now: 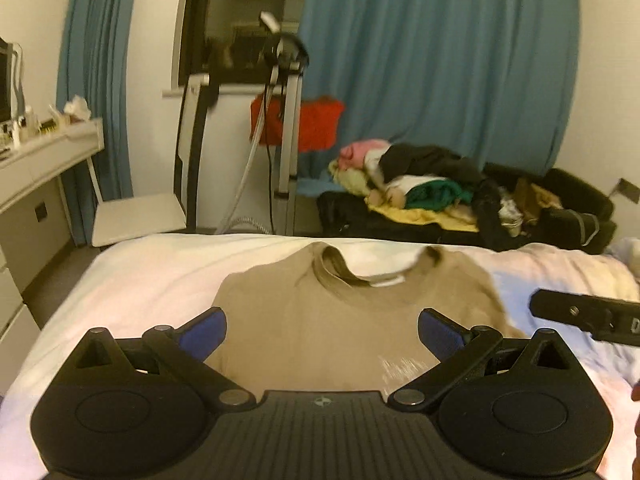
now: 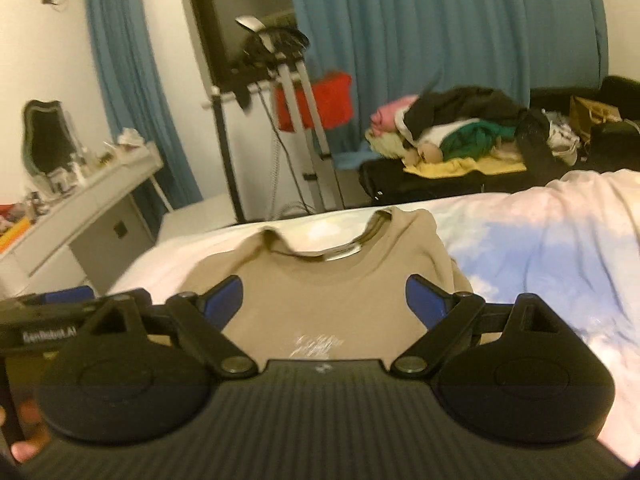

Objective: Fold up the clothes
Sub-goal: 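Lay the t-shirt flat on the bed and open both grippers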

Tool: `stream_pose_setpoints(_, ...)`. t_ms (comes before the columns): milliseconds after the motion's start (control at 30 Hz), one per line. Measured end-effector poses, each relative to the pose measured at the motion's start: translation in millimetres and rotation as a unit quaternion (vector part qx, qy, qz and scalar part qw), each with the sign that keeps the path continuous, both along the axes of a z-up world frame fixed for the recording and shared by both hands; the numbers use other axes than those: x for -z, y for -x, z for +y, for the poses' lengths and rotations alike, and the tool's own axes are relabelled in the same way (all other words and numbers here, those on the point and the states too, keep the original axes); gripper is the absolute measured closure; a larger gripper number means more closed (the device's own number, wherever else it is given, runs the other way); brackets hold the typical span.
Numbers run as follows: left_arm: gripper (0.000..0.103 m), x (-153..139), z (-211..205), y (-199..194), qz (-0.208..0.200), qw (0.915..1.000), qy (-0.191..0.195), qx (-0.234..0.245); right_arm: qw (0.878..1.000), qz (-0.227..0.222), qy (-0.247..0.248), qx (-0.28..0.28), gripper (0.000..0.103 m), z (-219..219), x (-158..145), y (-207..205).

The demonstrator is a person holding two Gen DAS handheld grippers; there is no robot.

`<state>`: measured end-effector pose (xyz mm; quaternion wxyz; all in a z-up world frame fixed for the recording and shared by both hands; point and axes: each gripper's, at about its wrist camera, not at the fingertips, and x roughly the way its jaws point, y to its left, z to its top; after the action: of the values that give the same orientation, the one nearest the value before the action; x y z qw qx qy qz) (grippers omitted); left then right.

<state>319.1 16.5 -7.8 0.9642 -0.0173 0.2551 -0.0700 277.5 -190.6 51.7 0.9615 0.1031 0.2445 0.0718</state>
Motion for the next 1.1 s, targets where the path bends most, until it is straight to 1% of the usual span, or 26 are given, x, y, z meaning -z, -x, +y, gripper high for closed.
stream_pose_setpoints(133, 0.000, -26.9, 4.1, 74.3, -0.017, 0.9995, -0.012, -0.023, 0.999, -0.032, 0.001, -0.007, 0.013, 7.0, -25.1, 63.3)
stream_pose_setpoints(233, 0.000, -46.5, 7.7, 123.0, -0.033, 0.9988, -0.008, -0.036, 0.998, -0.058, 0.001, -0.012, 0.013, 11.7, -42.2, 102.4)
stream_pose_setpoints(300, 0.000, -59.6, 10.0, 155.5, -0.044, 0.9981, -0.005, -0.044, 0.996, -0.083, 0.010, -0.011, 0.013, 14.7, -51.7, 125.0)
stream_pose_setpoints(400, 0.000, -72.5, 12.8, 185.1, -0.055, 0.9971, 0.006, -0.053, 0.995, -0.102, 0.001, -0.008, 0.013, 13.4, -57.8, 144.7)
stream_pose_setpoints(467, 0.000, -73.9, 13.8, 196.1, -0.062, 0.9965, 0.010, -0.055, 0.994, -0.108, -0.014, -0.006, 0.013, 8.7, -55.7, 151.8)
stream_pose_setpoints(567, 0.000, -60.5, 13.1, 202.7, -0.065, 0.9962, -0.004, -0.057, 0.993, -0.120, -0.008, 0.017, 0.013, 2.2, -39.5, 159.1)
stream_pose_setpoints(600, 0.000, -55.2, 12.7, 204.4, -0.066, 0.9961, -0.009, -0.058, 0.992, -0.122, -0.003, 0.019, 0.013, -0.4, -30.2, 159.6)
stream_pose_setpoints(667, 0.000, -43.1, 12.5, 206.9, -0.066, 0.9959, -0.020, -0.059, 0.991, -0.127, -0.017, 0.025, 0.013, -7.7, -8.5, 160.2)
stream_pose_setpoints(700, 0.000, -33.4, 13.7, 206.1, -0.065, 0.9960, -0.021, -0.058, 0.991, -0.129, -0.023, 0.028, 0.013, -11.3, 2.4, 160.6)
stream_pose_setpoints(767, 0.000, -11.5, 17.7, 199.4, -0.055, 0.9970, -0.007, -0.054, 0.990, -0.133, -0.036, 0.035, 0.013, -18.6, 24.1, 161.2)
stream_pose_setpoints(800, 0.000, -0.7, 20.1, 195.5, -0.047, 0.9976, 0.004, -0.050, 0.990, -0.131, -0.039, 0.042, 0.013, -21.9, 35.6, 159.3)
stream_pose_setpoints(867, 0.000, 18.7, 22.6, 184.2, -0.029, 0.9982, 0.016, -0.050, 0.991, -0.120, -0.030, 0.050, 0.013, -24.1, 49.5, 152.9)
stream_pose_setpoints(933, 0.000, 35.3, 23.5, 169.6, -0.015, 0.9982, 0.021, -0.054, 0.993, -0.107, -0.018, 0.049, 0.013, -24.4, 55.5, 143.7)
stream_pose_setpoints(1000, 0.000, 50.1, 24.7, 153.1, -0.007, 0.9983, 0.018, -0.055, 0.994, -0.096, -0.017, 0.050, 0.013, -25.0, 58.8, 136.8)
stream_pose_setpoints(1100, 0.000, 68.6, 28.2, 122.0, 0.011, 0.9988, 0.004, -0.048, 0.996, -0.072, -0.045, 0.041, 0.013, -25.6, 67.2, 128.8)
